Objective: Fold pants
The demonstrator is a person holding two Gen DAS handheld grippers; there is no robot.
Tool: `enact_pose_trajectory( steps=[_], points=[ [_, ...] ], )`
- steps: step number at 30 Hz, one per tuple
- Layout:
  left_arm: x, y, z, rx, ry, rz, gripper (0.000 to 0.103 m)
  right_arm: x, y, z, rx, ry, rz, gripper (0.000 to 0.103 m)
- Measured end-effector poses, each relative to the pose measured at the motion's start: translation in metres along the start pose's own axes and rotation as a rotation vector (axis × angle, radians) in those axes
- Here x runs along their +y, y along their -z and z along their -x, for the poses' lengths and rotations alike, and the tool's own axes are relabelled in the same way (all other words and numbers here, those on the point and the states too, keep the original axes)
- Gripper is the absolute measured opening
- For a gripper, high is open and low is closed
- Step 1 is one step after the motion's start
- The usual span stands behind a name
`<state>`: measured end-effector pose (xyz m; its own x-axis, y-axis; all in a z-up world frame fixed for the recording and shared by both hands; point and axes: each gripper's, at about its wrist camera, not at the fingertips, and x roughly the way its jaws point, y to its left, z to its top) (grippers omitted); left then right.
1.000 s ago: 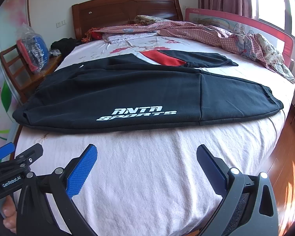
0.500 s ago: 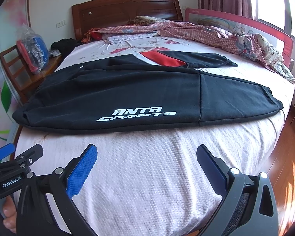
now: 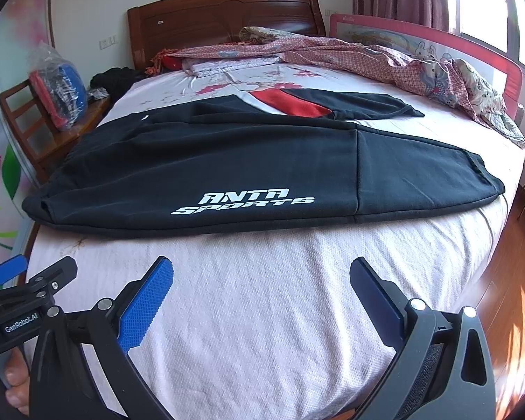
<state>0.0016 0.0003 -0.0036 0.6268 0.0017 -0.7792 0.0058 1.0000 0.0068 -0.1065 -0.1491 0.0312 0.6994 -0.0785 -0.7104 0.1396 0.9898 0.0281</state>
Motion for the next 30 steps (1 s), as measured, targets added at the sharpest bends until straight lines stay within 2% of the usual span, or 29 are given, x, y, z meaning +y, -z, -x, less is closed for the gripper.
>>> enact_pose_trajectory(
  steps=[9,15,30],
  points=[
    [0.002,-0.001,-0.004,0.023,0.012,0.01,0.101,0.001,0.001,-0.001,0.006,0.003,0.0,0.1],
    [0.013,0.0,-0.012,0.061,0.003,0.069,0.101,0.002,0.002,-0.003,0.012,0.002,-0.005,0.1],
    [0.013,-0.001,-0.011,0.058,0.01,0.067,0.101,0.0,0.002,-0.003,0.014,-0.001,-0.013,0.1]
  ],
)
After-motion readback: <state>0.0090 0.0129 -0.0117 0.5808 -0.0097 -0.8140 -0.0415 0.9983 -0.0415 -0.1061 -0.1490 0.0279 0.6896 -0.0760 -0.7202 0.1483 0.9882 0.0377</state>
